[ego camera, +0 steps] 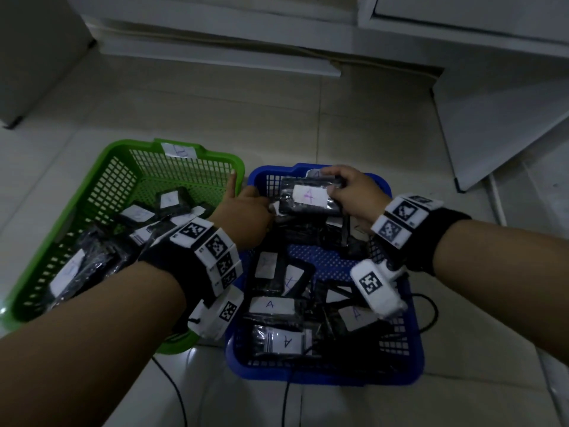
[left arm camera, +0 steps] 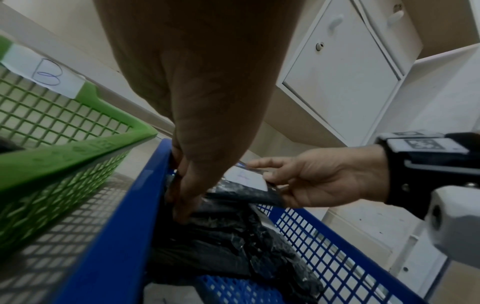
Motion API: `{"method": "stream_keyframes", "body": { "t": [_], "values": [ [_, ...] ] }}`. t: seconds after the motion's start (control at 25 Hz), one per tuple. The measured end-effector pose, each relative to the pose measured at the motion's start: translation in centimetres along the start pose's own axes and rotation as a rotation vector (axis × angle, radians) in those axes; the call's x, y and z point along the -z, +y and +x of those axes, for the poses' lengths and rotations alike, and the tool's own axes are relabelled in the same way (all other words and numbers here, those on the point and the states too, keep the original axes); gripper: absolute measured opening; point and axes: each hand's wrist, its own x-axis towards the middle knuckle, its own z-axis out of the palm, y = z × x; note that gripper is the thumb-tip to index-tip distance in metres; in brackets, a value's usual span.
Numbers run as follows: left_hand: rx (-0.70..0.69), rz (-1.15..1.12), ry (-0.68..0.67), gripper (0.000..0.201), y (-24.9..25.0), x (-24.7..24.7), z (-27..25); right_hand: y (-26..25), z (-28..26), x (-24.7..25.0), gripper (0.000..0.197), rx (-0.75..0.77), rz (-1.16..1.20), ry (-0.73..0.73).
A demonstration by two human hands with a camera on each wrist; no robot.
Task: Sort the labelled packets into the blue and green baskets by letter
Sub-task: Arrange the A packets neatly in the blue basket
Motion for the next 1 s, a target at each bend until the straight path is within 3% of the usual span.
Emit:
{"method": "stream_keyframes", "body": {
  "t": [0.2,0.36,0.48,0.52,0.6,0.72,0.8,0.92,1.0],
  "values": [
    [-0.017,-0.022,0.063,0.032,-0.8,-0.3,-0.2,1.0,0.4,-0.8,0.026,-0.039,0.049,0.057],
    [-0.079,-0.096,0.14,0.03,-0.6,0.5,-0.3,1.6,-3.4,-1.1,0.024,0.124,-0.294,0.076],
    [-0.144,-0.099,0.099,0.032,-0.7,0.4,-0.3,2.1,-6.4,-2.4,0.019,0.178,-0.591,-0.324],
    [-0.143,-0.099,0.086,0.033,-0.7,0.5,-0.3,2.3,-6.9,-3.1,0.028,0.173,-0.731,-0.457],
    [-0.166,-0.074,0.037,0.034,-0.7,0.6,-0.4,2.6,-7.1,-4.2,0.053,0.118,-0.854,-0.567],
    [-0.319,0.039,-0.144,0.05,-0.3,0.2,-0.5,2.6,-6.9,-4.7,0.068,-0.004,-0.74,-0.509],
    [-0.386,0.072,-0.229,0.063,0.0,-0.2,-0.5,2.6,-6.8,-4.5,0.065,-0.08,-0.669,-0.51],
    [-0.426,0.051,-0.265,0.075,0.8,-0.5,-0.2,3.2,-7.2,-3.8,0.032,-0.274,-0.332,-0.439],
    [-0.44,0.07,-0.214,0.075,1.4,-0.7,-0.2,3.8,-7.7,-3.4,0.01,-0.383,-0.117,-0.365]
  ]
}}
